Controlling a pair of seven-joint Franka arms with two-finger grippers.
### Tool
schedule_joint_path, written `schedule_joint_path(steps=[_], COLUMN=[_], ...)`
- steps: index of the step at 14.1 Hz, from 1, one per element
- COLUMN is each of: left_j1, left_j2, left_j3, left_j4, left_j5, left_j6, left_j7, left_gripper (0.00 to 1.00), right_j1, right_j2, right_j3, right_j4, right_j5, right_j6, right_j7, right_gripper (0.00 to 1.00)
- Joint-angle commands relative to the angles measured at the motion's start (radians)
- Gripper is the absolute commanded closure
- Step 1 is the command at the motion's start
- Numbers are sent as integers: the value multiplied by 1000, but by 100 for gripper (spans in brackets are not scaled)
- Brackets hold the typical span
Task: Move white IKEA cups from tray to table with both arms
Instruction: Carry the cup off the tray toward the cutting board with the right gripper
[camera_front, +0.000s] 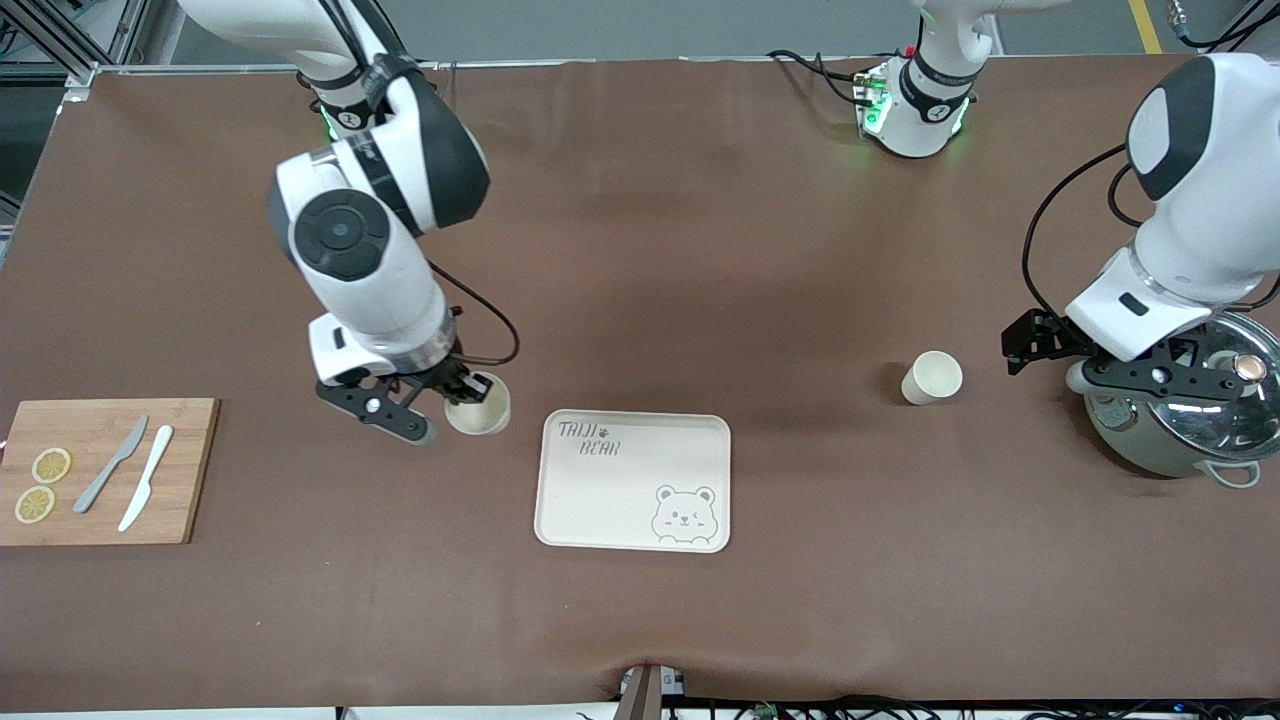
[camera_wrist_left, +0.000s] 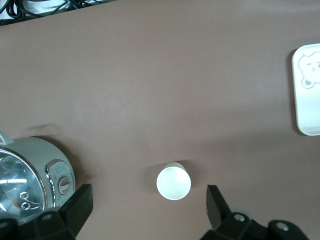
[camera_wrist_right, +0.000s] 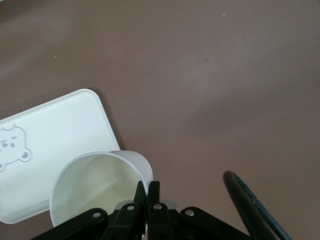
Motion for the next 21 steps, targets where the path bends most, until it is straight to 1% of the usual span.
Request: schedule_joint_path(steps=[1, 4, 6, 8, 10, 12, 14, 16, 21], left_j1=[-45, -74, -78, -78, -68, -45, -38, -30, -30], left_j2=[-40, -54, -55, -71, -94, -109, -121, -126, -141], left_j3=[64, 93, 96, 98, 98, 96, 96, 98, 96], left_j4=[4, 41, 70, 75, 76, 76, 76, 76, 76], left_j5=[-45, -57, -57, -57, -59, -82, -100, -100, -100], left_j6=[-43, -100, -146, -160, -182, -197, -206, -212, -221], left_j7=[21, 21, 21, 21, 22, 24, 56, 64, 59], left_gripper=[0, 0, 0, 0, 0, 0, 0, 0, 0], right_j1=[-56, -130, -182, -237, -283, -300, -302, -309, -340], right_j2=[-165, -292, -361, -420, -450, -452, -444, -423, -304], right_j3=[11, 11, 9, 8, 6, 5, 3, 3, 0], right_j4=[-210, -368, -457, -552, -634, -693, -781, -838, -869], right_j5=[12, 14, 14, 15, 38, 40, 40, 40, 37], right_j6=[43, 83, 110, 168, 236, 315, 461, 593, 768], right_j7=[-99, -237, -334, -434, -521, -552, -560, -566, -587], right_gripper=[100, 100, 100, 100, 100, 100, 100, 100, 100])
